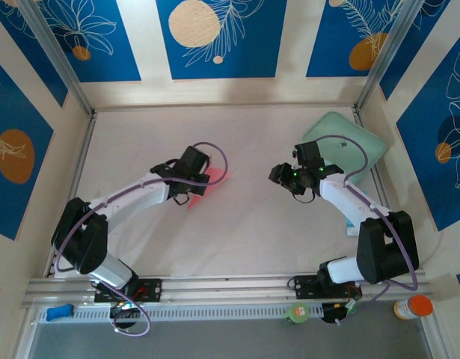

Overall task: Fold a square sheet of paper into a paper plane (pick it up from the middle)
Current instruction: Move the paper to the center of the table.

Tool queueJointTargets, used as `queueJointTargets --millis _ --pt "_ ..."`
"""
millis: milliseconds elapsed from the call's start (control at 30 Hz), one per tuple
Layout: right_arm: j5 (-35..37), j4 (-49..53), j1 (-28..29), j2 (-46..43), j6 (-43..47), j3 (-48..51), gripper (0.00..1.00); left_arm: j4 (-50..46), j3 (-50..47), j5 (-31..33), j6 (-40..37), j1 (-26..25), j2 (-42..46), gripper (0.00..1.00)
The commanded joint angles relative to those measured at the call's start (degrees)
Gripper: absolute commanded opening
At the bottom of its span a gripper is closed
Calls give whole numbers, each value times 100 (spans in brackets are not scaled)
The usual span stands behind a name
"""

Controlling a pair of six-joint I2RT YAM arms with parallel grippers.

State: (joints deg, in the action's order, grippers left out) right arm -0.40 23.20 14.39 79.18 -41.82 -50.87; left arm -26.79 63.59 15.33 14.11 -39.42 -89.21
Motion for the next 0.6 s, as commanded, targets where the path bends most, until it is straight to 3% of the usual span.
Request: queueJointTargets --millis 0,333,433,500,567 --pt "63 -38 -70 -273 -137 101 52 -362 342 782 211 -366 -354 1" --pt "187 -70 -248 -629 -379 396 52 -138 882 378 505 -1116 -1344 14" --pt "154 -96 -282 -691 -421 459 52 -111 953 -164 575 -1113 -1370 29" --pt "145 -114 -290 -708 -439 490 52 55 909 -877 520 -1094 -1280 43" --pt "101 -138 -297 -702 -447 506 52 255 816 -1331 547 -1093 -1122 50"
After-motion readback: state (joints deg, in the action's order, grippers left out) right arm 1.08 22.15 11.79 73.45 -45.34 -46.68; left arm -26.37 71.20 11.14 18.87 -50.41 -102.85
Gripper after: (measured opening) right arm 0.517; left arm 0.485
